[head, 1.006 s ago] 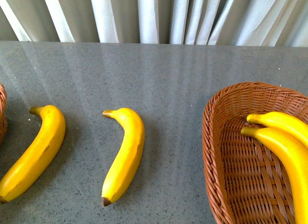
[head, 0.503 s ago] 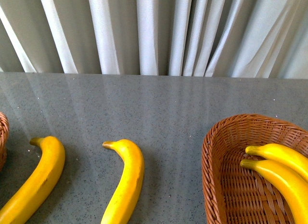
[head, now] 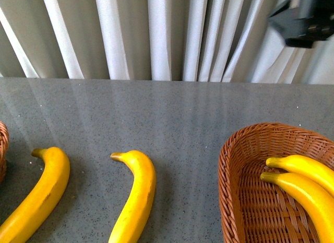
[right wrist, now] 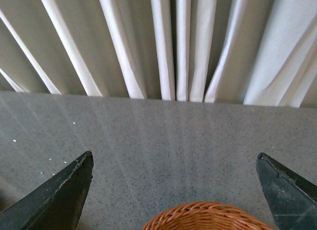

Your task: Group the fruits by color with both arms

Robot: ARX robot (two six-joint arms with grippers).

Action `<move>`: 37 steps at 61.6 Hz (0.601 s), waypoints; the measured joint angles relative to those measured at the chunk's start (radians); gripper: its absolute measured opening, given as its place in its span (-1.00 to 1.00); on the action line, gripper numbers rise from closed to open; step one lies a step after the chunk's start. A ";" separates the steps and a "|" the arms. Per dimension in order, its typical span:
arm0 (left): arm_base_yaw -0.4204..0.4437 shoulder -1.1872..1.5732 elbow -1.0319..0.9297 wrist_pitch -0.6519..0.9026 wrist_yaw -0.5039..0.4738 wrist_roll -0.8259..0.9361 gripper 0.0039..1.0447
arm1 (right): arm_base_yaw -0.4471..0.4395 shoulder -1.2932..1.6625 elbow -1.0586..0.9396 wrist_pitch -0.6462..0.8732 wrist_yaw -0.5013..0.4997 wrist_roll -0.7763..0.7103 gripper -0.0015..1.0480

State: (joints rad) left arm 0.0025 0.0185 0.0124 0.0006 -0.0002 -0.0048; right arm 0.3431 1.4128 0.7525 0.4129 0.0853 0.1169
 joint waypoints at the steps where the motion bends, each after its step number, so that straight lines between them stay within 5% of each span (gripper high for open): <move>1: 0.000 0.000 0.000 0.000 0.000 0.000 0.83 | 0.013 0.036 0.031 -0.024 -0.008 0.008 0.82; 37: 0.000 0.000 0.000 0.000 0.000 0.000 0.83 | 0.295 0.857 0.995 -0.600 -0.148 0.246 0.82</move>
State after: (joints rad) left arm 0.0025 0.0181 0.0124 0.0006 -0.0002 -0.0051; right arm 0.6380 2.2696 1.7473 -0.1867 -0.0628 0.3630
